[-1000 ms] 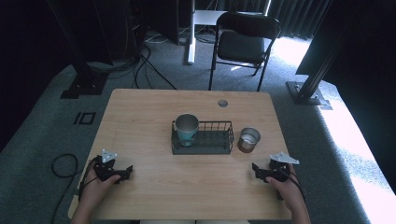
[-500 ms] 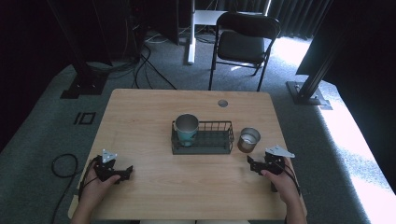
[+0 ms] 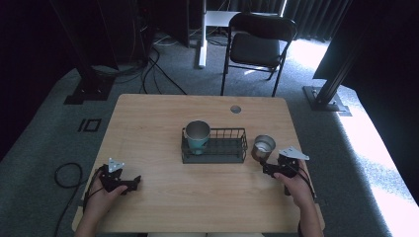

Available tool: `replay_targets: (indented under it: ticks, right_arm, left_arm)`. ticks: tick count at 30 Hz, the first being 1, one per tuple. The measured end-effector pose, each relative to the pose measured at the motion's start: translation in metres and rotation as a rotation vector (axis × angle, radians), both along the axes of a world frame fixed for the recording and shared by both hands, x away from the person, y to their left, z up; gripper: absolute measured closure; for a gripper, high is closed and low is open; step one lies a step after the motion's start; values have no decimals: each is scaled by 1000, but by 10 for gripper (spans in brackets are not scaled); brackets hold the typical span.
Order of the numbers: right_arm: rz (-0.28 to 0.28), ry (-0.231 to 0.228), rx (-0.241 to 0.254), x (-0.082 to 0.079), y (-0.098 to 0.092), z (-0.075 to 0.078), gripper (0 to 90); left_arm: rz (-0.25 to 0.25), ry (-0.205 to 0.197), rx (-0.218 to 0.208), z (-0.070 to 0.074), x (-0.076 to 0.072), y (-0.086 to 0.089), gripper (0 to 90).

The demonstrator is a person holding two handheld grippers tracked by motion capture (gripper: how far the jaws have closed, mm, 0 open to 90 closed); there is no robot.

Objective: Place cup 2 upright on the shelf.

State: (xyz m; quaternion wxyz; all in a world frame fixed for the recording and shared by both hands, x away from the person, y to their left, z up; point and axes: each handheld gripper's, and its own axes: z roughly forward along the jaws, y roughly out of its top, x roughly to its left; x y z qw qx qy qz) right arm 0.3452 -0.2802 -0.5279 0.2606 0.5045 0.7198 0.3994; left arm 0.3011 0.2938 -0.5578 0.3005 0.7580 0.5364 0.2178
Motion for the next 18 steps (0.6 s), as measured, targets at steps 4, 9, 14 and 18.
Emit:
replay_targets:
  ticks: [4,9,14,18]
  right_arm:
    - [3,-10,4,3,2,4,112]
    - [6,-16,2,8,5,7,112]
    - [1,-24,4,14,6,8,112]
    - [-3,-31,12,18,8,9,112]
  left_arm:
    - [0,0,0,0,0,0,15]
    - [0,0,0,0,0,0,15]
    - [1,-1,-2,0,0,0,15]
    - [2,-1,-2,0,0,0,15]
